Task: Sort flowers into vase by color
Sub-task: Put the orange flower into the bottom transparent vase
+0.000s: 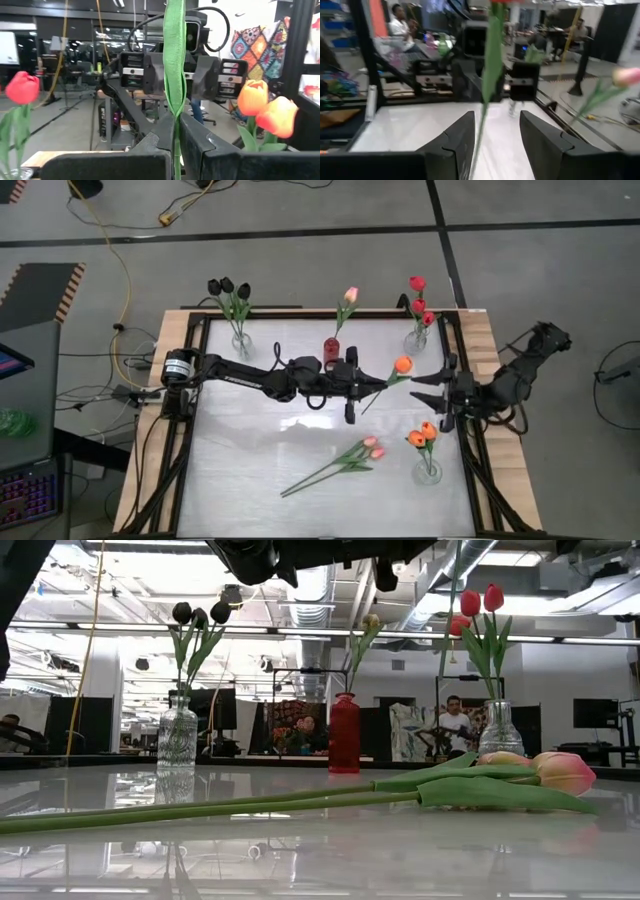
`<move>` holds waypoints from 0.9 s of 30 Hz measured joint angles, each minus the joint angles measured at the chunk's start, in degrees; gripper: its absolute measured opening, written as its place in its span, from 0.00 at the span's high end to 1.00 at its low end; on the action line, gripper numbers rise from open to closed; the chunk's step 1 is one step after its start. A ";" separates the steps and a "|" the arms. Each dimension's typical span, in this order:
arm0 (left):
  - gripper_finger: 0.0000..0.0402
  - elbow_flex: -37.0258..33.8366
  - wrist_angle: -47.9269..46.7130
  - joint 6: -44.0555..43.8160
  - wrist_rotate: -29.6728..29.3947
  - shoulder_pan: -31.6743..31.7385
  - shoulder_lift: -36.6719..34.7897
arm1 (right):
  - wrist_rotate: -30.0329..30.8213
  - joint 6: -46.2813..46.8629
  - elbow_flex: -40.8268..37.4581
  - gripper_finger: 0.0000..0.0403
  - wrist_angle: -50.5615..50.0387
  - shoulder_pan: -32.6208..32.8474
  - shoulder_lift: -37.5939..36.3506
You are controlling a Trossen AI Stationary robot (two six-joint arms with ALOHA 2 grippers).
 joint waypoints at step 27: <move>1.00 0.04 1.18 3.27 -2.56 0.02 0.00 | -22.25 -2.72 -0.02 0.55 10.37 -21.85 6.29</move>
